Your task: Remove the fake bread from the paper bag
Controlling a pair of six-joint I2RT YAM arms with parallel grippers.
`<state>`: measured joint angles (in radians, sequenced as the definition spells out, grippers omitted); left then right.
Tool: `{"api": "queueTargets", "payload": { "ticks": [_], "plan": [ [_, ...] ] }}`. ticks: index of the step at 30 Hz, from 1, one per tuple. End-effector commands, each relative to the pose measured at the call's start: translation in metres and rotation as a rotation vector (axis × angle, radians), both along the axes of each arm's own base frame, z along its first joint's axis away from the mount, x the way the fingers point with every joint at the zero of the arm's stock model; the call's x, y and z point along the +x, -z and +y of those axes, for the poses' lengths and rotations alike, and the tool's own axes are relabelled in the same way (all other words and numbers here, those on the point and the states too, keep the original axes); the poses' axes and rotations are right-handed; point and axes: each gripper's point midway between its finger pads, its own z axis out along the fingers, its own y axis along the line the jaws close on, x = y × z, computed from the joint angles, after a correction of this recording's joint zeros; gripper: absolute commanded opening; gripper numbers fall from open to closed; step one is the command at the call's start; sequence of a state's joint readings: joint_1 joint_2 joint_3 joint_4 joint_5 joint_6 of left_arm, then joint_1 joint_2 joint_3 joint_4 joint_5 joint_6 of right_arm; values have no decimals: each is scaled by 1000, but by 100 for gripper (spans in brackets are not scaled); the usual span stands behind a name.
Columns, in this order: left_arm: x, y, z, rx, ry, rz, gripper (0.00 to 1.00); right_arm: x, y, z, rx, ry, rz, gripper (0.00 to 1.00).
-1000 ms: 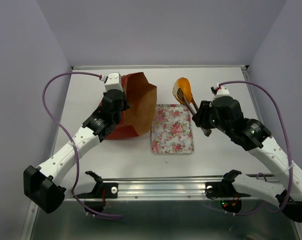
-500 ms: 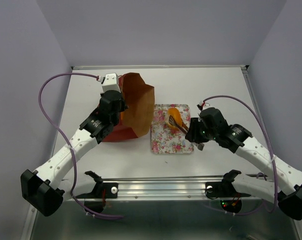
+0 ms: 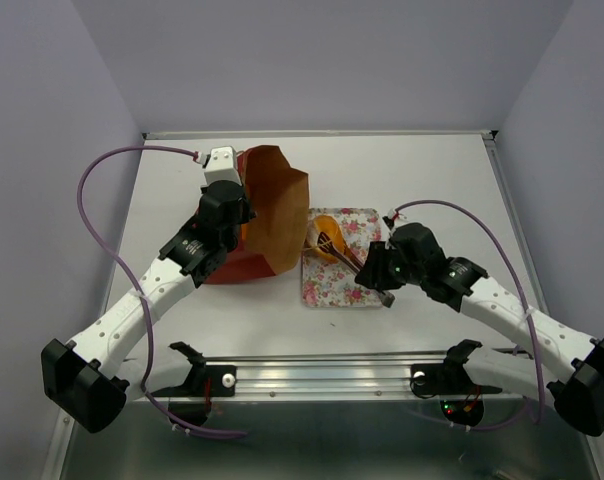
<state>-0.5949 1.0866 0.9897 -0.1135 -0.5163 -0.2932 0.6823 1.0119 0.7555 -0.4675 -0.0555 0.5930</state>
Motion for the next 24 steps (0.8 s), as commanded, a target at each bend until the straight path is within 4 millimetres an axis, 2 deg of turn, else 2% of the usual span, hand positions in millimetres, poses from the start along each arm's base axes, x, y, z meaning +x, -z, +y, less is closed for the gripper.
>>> {"api": "queueTargets", "payload": {
  "ticks": [1,3,4,9,10,12,13,15,16,20,24],
  "plan": [
    [1,-29,1,-39,-15,-76,0,13,-5,2,31,47,-65,12],
    [2,-29,1,-39,-14,-75,0,9,-5,3,39,33,-52,21],
    [2,-28,1,-36,-13,-74,0,8,-6,4,44,24,-50,33],
    [2,-28,0,-35,-13,-72,0,5,-21,-3,43,36,-73,49],
    [2,-28,0,-34,-13,-71,0,6,-28,-4,43,43,-87,49],
    [2,-28,0,-36,-14,-71,0,7,-30,-11,18,65,-94,55],
    [2,-28,0,-35,-14,-70,0,7,-33,-12,19,70,-97,61],
    [3,-27,0,-30,-16,-68,0,6,-35,-11,19,59,-95,66],
    [3,-29,0,-31,-16,-70,0,5,-33,-11,15,55,-88,67],
    [4,-27,-1,-29,-13,-64,0,4,-30,-10,13,49,-76,59],
    [4,-27,-2,-29,-10,-62,0,9,-40,-12,10,63,-107,59]
  ]
}}
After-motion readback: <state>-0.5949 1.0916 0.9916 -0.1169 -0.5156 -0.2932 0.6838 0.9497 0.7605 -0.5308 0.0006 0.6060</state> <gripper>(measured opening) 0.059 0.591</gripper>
